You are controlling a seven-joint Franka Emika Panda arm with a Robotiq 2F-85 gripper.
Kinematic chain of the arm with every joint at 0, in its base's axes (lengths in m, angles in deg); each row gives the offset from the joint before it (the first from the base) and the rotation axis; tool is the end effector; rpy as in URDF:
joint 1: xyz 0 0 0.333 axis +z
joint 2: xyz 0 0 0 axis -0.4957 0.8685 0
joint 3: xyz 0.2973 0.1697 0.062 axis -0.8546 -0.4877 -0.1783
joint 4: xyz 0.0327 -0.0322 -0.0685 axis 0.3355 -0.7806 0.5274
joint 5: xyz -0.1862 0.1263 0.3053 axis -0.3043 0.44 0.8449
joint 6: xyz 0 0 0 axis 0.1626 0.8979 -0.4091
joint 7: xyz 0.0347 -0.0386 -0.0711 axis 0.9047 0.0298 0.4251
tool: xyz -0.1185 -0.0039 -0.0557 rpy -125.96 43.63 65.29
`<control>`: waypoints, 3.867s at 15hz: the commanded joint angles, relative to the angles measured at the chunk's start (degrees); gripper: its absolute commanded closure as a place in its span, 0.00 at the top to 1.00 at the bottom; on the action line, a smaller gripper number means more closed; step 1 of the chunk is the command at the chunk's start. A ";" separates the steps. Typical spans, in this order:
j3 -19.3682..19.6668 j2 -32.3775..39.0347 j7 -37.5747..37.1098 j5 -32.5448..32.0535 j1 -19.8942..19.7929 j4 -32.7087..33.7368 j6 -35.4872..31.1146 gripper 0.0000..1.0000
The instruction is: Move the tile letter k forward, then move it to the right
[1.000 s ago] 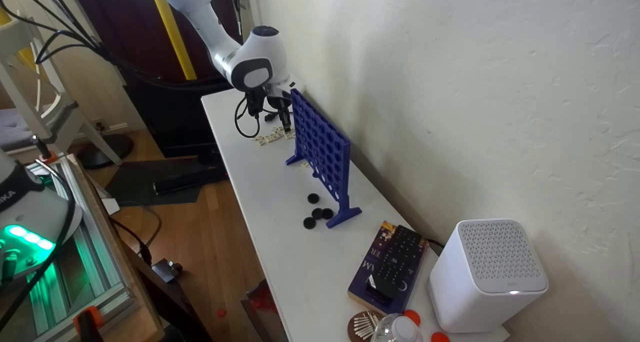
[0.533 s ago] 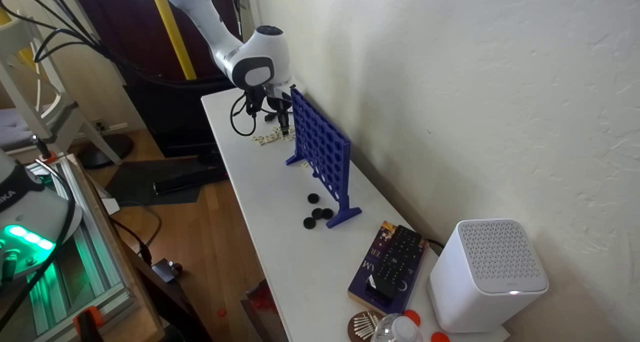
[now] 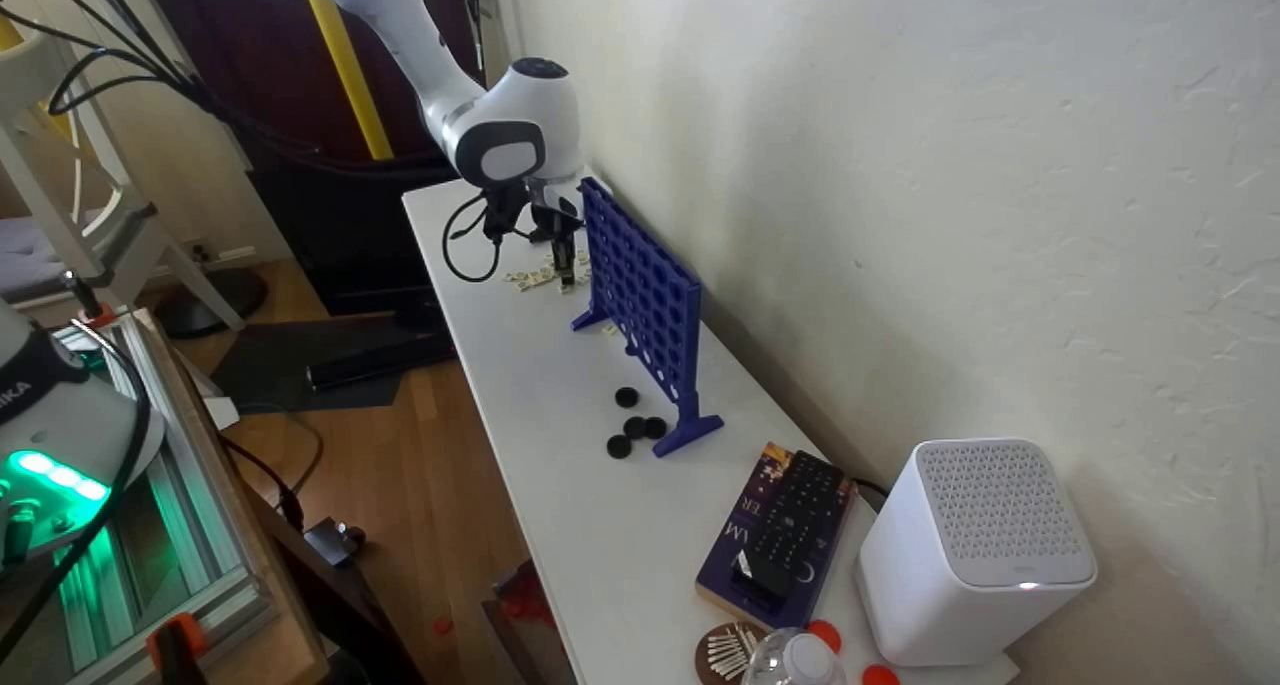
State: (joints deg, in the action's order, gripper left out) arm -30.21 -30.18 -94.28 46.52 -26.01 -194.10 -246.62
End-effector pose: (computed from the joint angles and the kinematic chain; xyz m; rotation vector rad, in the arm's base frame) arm 0.6166 0.0043 0.0505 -2.8840 1.0485 -0.0462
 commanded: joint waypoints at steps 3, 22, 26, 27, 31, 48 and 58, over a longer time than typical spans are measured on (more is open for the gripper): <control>-0.01 0.88 1.43 0.64 0.84 -6.18 -3.51 0.00; -1.60 -14.57 13.94 -4.56 3.92 -25.97 -10.55 0.62; 3.56 -14.43 13.09 -5.91 7.86 -28.00 -14.14 0.90; 4.33 -14.07 14.21 -6.50 7.61 -28.13 -13.22 0.96; 4.59 -13.00 14.64 -7.19 6.31 -27.53 -12.38 0.99; -0.03 -11.37 31.14 -18.03 -0.25 -25.57 -10.16 0.80; -4.19 -8.67 37.19 -19.35 -5.69 -23.48 -11.69 0.66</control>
State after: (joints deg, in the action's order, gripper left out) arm -32.73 -40.51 -58.02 29.06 -29.88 -219.06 -257.53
